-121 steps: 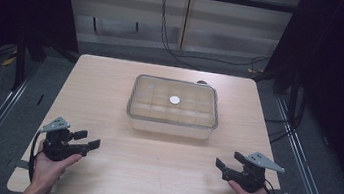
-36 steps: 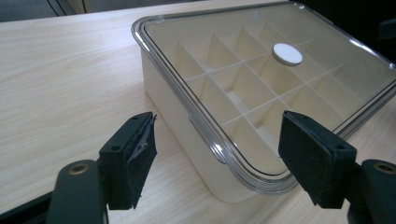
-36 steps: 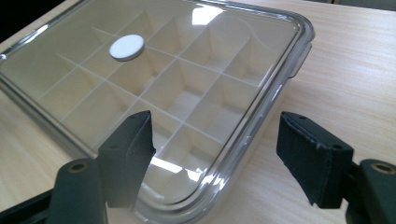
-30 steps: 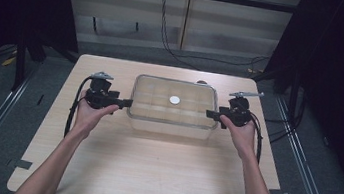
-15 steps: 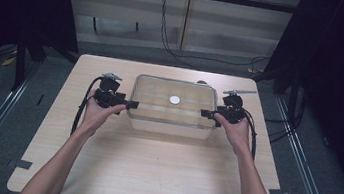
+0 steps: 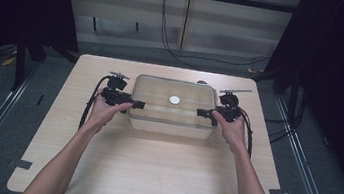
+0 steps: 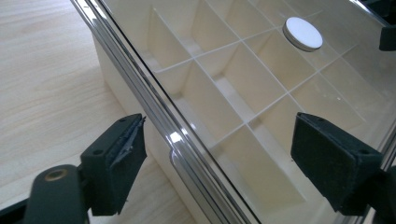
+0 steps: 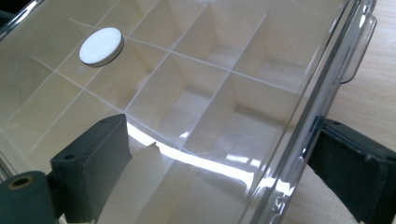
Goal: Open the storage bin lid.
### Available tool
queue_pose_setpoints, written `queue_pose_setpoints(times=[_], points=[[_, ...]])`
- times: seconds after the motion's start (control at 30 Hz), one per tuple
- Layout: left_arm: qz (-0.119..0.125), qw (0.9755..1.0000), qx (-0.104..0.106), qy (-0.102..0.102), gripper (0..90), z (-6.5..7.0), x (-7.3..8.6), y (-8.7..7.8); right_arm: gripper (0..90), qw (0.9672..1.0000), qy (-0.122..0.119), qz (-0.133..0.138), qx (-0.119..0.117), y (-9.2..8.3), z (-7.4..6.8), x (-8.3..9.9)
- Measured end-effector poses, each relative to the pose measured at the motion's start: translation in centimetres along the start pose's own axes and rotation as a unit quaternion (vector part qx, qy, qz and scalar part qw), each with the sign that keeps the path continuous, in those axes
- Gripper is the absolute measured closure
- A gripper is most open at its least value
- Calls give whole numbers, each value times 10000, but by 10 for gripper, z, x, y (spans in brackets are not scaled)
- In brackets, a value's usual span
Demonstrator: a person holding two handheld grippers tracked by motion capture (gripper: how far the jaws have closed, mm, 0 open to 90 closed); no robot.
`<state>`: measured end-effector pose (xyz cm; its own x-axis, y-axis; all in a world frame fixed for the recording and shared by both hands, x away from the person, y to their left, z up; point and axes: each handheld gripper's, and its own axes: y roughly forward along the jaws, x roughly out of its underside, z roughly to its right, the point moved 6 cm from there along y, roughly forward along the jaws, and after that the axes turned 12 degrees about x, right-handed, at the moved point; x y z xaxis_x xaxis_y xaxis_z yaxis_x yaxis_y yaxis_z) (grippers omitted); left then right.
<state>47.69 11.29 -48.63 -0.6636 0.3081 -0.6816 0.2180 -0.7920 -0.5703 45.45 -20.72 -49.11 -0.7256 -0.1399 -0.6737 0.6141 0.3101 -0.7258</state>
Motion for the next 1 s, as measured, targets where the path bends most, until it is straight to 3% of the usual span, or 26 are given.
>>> queue_pose_setpoints(times=[0.07, 0.37, 0.47, 0.57, 0.7, 0.73, 0.8, 0.87, 1.0], points=[[-9, 10000, 81, -18, 172, 0, 0, 1, 66, 10000, 41, 3, -32, 1, 0, 0], [-123, 9999, 40, -36, 153, 3, -4, 7, 62, 9999, 102, 114, -53, 3, 1, 0], [-115, 9999, 19, -35, 154, 4, -4, 8, 61, 9996, 241, 136, -103, 5, 3, 1], [-261, 9997, -6, 4, 127, 8, -3, 9, 59, 9992, 337, 117, -157, 6, 4, 1], [-216, 9998, -29, -4, 97, 8, -3, 11, 61, 9991, 384, 102, -160, 6, 3, 2], [-171, 9998, -52, 6, 98, 9, -2, 10, 65, 9995, 272, 131, -34, 5, 1, 1], [-125, 9999, -44, -27, 123, 8, -2, 8, 90, 9996, 171, 203, 121, 2, 0, -1], [-13, 10000, -22, -65, 175, 6, -2, 6, 93, 9994, 185, 250, 162, 2, 0, -1], [120, 9999, -27, -38, 195, 6, 0, 4, 119, 9989, 216, 370, 193, 1, 1, 0]])
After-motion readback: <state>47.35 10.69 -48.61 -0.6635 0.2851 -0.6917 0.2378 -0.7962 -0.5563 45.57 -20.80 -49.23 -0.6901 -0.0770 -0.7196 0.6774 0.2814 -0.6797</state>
